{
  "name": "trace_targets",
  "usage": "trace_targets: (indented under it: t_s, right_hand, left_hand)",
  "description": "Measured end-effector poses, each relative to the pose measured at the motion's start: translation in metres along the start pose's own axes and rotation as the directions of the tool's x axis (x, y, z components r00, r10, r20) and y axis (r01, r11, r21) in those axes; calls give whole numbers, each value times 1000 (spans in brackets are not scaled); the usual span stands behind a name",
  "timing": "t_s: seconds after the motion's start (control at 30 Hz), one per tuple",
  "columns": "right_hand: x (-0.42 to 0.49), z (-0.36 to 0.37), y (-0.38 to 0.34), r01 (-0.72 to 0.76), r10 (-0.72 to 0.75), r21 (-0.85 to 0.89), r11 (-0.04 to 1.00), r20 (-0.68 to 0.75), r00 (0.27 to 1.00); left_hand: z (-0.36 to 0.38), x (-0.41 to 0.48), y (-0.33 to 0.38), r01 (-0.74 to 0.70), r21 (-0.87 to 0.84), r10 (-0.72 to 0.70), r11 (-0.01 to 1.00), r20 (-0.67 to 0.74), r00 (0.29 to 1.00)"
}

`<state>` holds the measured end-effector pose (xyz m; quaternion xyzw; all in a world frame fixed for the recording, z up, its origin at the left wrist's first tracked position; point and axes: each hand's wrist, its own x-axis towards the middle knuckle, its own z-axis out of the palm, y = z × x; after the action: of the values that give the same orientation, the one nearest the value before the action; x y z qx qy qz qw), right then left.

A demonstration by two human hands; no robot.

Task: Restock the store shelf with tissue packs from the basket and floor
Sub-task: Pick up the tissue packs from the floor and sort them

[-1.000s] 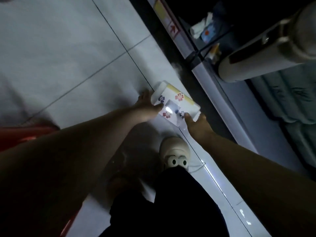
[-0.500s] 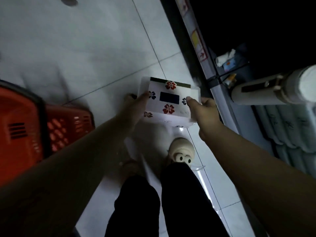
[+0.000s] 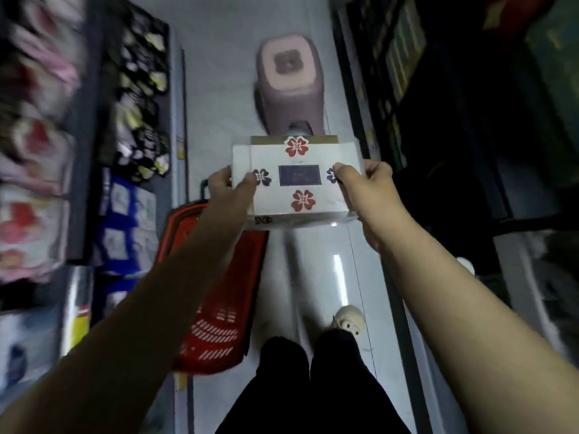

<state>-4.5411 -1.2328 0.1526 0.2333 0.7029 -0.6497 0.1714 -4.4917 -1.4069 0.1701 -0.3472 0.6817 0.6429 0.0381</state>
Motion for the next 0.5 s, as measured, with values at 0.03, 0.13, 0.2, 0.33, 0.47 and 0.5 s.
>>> trace_targets:
  t_s: [0.03,0.13,0.2,0.33,0.47,0.5]
  right_hand:
    - [-22,12,-28,53,-53,5,999,28,998]
    - [-64,29,-82,156,-159,49,987,85,984]
    - [-98,45,-116,231,-236,53,972,129,963]
    - [-157,84,-178,355,-371,111,928,211,904]
    - [-209,132,-223,479,-504,156,864,280,817]
    - [-220,144,-234,493,-521,169,854,310,795]
  left_hand:
    - [-22,-19,26,-57,-39,56,998,-9,998]
    - [-59,-56,73,-170,-65,169,983,-22,985]
    - [-91,-87,103,-264,-80,260,961,-53,964]
    - [-153,-134,153,-417,-89,406,905,-118,906]
    - [-215,-171,194,-547,-58,523,835,-222,823]
    - [-229,-179,202,-571,-43,544,820,-251,801]
